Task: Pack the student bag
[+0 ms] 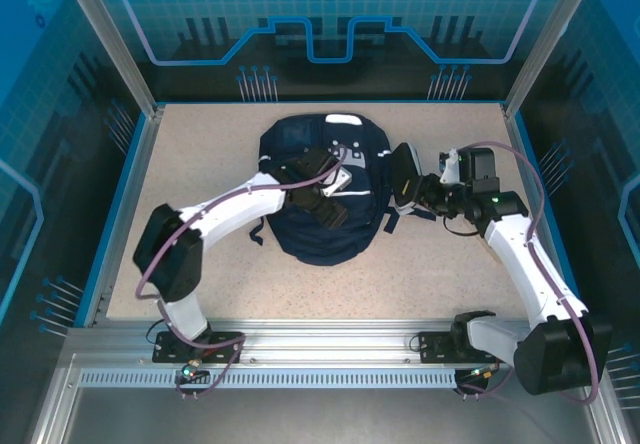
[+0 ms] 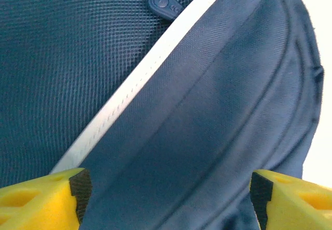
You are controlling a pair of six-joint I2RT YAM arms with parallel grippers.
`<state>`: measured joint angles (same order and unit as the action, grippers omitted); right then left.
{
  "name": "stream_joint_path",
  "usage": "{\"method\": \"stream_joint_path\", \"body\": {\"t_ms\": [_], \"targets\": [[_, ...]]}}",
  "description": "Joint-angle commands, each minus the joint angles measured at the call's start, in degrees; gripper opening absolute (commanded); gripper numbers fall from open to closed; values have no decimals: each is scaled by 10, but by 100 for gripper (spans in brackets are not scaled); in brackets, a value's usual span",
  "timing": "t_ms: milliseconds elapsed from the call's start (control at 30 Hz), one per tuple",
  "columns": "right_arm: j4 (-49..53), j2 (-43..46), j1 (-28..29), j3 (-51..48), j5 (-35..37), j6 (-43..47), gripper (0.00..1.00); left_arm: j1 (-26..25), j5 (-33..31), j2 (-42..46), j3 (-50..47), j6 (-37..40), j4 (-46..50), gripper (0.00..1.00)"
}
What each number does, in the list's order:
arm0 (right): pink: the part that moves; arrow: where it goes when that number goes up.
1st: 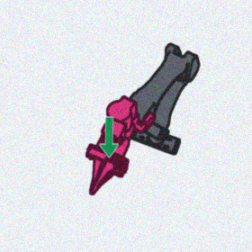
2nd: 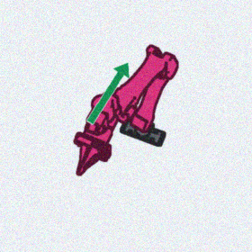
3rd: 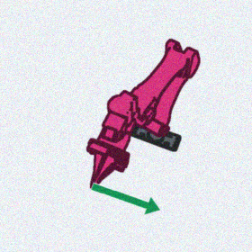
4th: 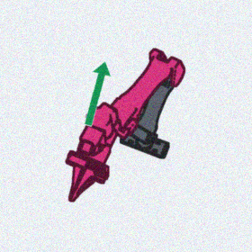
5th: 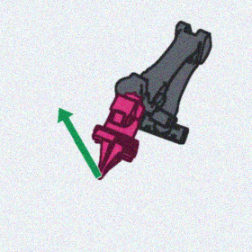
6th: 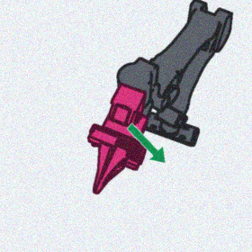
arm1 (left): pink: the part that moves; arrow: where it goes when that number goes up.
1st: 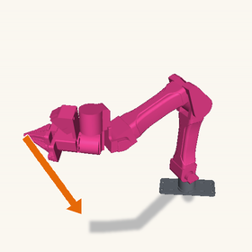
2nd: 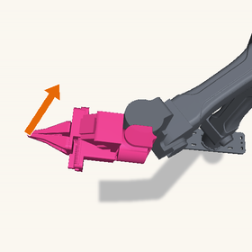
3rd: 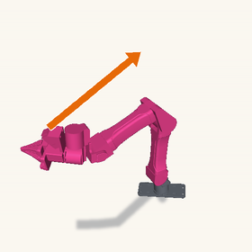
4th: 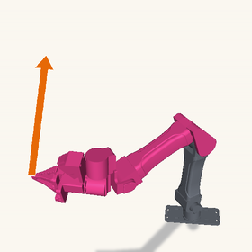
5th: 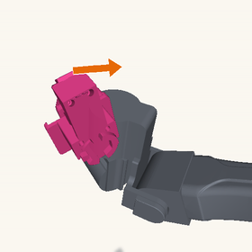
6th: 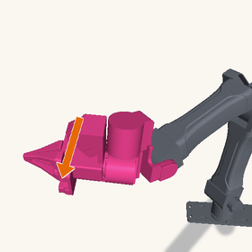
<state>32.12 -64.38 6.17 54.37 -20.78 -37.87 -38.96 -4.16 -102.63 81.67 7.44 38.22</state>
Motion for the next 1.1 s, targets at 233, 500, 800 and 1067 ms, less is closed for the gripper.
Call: {"method": "stream_joint_path", "body": {"t_ms": [233,500,800,1067], "targets": [[-4,8,-14,-13,-43,8,34,-11,-47,-94,103,119,112,83],[-6,6,-14,-15,-46,2,35,-22,-87,-90,128,122,104,54],[14,19,-14,-11,-45,2,35,-27,-102,-45,154,126,92,15],[82,40,-14,-7,-60,13,36,-28,-161,10,155,75,1,0]]}}
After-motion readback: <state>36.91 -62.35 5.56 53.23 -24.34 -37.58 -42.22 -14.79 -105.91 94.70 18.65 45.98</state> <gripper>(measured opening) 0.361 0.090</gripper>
